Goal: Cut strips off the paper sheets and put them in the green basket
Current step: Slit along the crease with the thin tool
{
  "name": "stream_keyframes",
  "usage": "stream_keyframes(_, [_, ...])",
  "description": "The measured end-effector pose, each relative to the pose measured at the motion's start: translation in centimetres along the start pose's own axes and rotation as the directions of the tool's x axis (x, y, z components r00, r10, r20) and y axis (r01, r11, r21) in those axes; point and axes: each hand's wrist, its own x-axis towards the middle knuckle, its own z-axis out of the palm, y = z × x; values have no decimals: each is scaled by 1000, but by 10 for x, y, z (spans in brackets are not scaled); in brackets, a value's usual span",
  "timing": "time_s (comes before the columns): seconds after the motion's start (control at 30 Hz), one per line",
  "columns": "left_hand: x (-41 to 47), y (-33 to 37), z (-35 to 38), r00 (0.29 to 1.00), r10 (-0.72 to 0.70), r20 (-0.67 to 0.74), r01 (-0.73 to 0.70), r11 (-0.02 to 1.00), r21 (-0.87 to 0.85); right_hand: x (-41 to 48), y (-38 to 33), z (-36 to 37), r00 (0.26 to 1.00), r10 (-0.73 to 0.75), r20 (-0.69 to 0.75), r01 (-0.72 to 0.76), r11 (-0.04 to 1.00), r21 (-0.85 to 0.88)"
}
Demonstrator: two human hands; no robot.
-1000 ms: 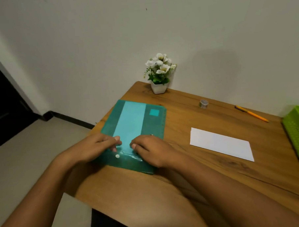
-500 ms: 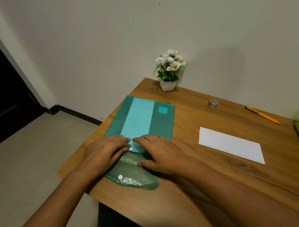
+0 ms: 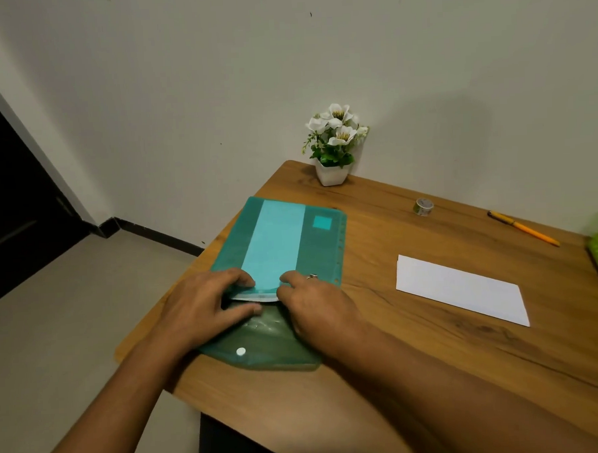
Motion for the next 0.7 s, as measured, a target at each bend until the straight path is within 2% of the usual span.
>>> stream_keyframes(0.13, [-6, -2, 1, 1000, -15, 23, 17, 997, -79, -4, 12, 0, 995, -17, -97, 38, 974, 224])
stream_keyframes(0.3, [-6, -4, 2, 999, -48, -1, 47, 980, -193, -12, 18, -4, 988, 8, -152, 67, 874, 481])
stream_keyframes(0.37, [-6, -4, 3, 999, -45, -13, 42, 977, -210, -15, 20, -11, 984, 78, -158, 34, 795, 605])
stream_keyframes(0.47, [-6, -4, 5, 999, -46, -25, 38, 970, -240, -15, 20, -21, 968, 193, -157, 7, 610, 792])
stream_keyframes(0.53, [-6, -3, 7, 998, -61, -36, 50, 968, -244, -15, 20, -25, 968, 231, -101, -29, 501, 865])
stream_keyframes(0.57, [-6, -3, 7, 997, -67, -38, 56, 968, -243, -15, 20, -26, 975, 219, -46, -67, 484, 872])
stream_keyframes(0.6, [-6, -2, 7, 997, -71, -34, 61, 969, -241, -16, 21, -26, 982, 190, 16, -114, 514, 850])
stream_keyframes(0.67, [-6, -3, 4, 997, -68, -28, 60, 971, -231, -17, 20, -23, 985, 131, 115, -174, 700, 693])
stream_keyframes(0.7, [-7, -4, 2, 997, -70, -26, 62, 971, -229, -18, 19, -20, 987, 116, 112, -161, 794, 587])
